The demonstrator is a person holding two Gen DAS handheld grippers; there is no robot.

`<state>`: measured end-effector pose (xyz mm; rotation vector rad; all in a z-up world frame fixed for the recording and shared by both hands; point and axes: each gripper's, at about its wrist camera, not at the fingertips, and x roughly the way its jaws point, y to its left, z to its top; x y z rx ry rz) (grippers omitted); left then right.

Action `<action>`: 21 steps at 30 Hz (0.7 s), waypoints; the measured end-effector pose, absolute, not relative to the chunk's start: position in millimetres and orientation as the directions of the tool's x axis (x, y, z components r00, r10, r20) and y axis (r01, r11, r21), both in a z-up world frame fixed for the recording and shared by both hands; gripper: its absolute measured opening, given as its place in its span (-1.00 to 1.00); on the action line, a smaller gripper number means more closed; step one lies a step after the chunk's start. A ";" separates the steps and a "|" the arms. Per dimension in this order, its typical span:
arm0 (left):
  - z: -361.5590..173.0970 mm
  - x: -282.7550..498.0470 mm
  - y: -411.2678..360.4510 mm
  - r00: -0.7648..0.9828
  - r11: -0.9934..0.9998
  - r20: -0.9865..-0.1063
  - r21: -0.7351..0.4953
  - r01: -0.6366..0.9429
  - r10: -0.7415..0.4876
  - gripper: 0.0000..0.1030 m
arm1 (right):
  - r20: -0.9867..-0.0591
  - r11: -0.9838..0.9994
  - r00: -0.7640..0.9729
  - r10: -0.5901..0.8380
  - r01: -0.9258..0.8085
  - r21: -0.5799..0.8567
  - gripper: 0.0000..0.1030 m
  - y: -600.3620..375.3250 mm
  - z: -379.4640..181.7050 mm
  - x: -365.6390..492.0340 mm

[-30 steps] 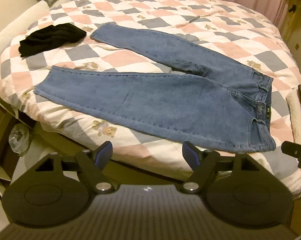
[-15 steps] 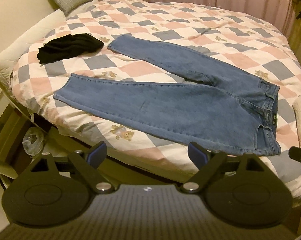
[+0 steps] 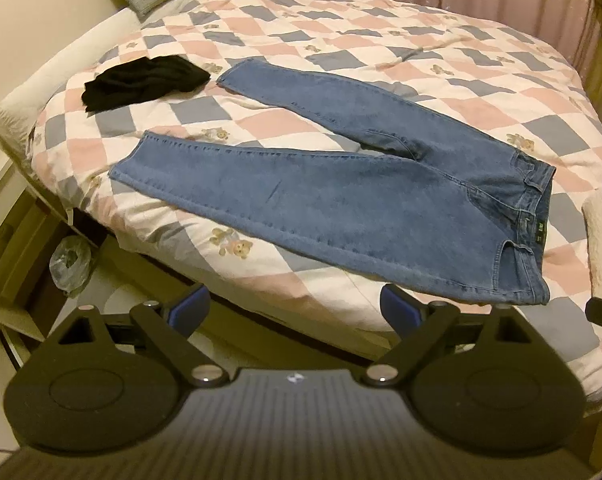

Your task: Fold clothes

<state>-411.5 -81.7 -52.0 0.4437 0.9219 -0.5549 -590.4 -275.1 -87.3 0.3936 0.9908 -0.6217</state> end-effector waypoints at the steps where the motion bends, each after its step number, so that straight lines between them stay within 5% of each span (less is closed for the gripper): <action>1: -53.5 -413.5 -80.2 0.484 0.780 -0.839 0.121 0.613 -0.250 0.79 | -0.866 0.765 0.398 -0.303 0.644 0.029 0.97 -275.3 -87.2 -592.3; 21: -56.6 -430.8 -96.9 0.520 0.792 -0.832 0.177 0.584 -0.197 0.85 | -0.845 0.758 0.455 -0.280 0.646 0.096 0.99 -307.1 -79.4 -616.9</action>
